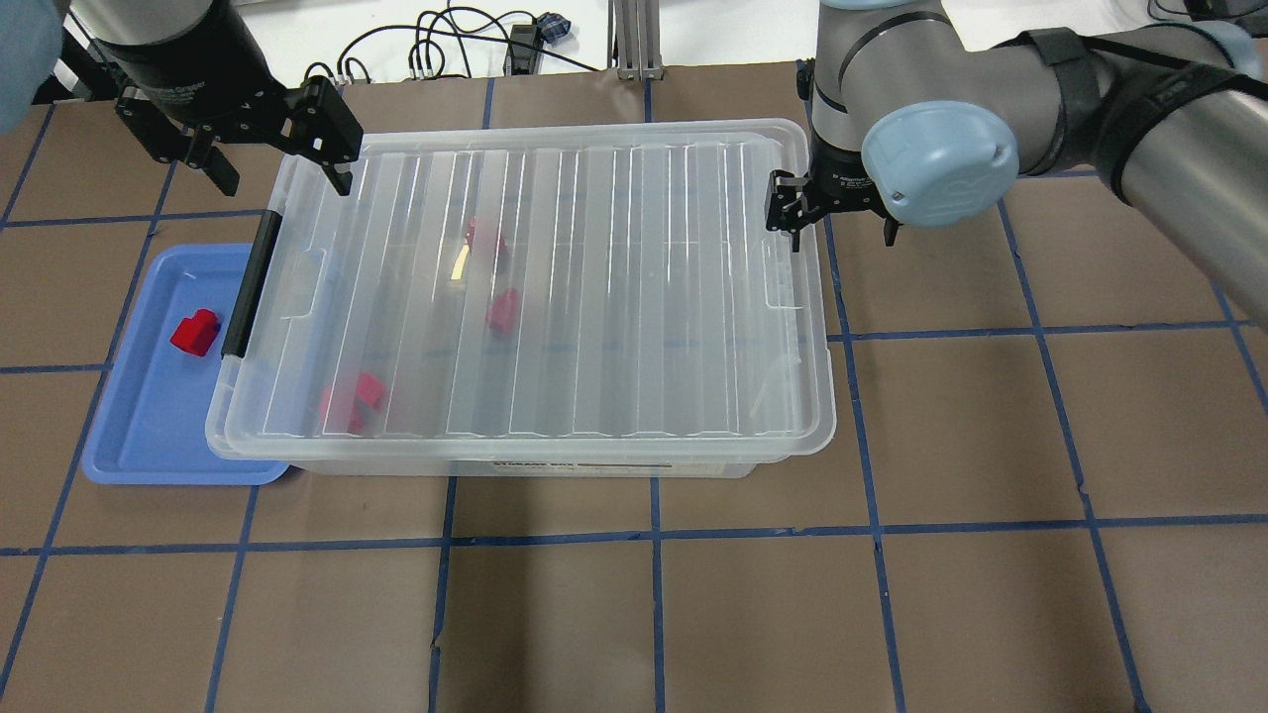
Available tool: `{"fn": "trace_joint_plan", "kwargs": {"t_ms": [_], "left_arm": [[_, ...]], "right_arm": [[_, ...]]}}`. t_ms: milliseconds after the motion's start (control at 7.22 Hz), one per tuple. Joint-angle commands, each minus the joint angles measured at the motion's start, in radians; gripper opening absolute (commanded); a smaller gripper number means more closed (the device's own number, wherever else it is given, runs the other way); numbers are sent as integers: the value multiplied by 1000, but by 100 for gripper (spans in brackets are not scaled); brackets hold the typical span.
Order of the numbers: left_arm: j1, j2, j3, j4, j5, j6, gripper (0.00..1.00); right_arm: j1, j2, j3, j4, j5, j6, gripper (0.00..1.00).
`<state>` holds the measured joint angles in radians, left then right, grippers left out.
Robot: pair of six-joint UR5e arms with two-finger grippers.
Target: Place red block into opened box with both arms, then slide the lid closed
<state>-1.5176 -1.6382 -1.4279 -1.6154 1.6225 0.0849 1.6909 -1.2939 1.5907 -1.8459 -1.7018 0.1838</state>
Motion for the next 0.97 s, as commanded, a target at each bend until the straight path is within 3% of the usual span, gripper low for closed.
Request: {"fn": "trace_joint_plan", "kwargs": {"t_ms": [0,415,831], "left_arm": [[16,8,-5,-3,5,21,100],[54,1,-6,-3,-6,45,100],[280,-31,-83,17,-12,402,100]], "right_arm": [[-14,-1,0,26,-39,-1,100],[-65,-4,-1,36,-47,-1,100],[-100,-8,-1,36,-47,-3,100]]}}
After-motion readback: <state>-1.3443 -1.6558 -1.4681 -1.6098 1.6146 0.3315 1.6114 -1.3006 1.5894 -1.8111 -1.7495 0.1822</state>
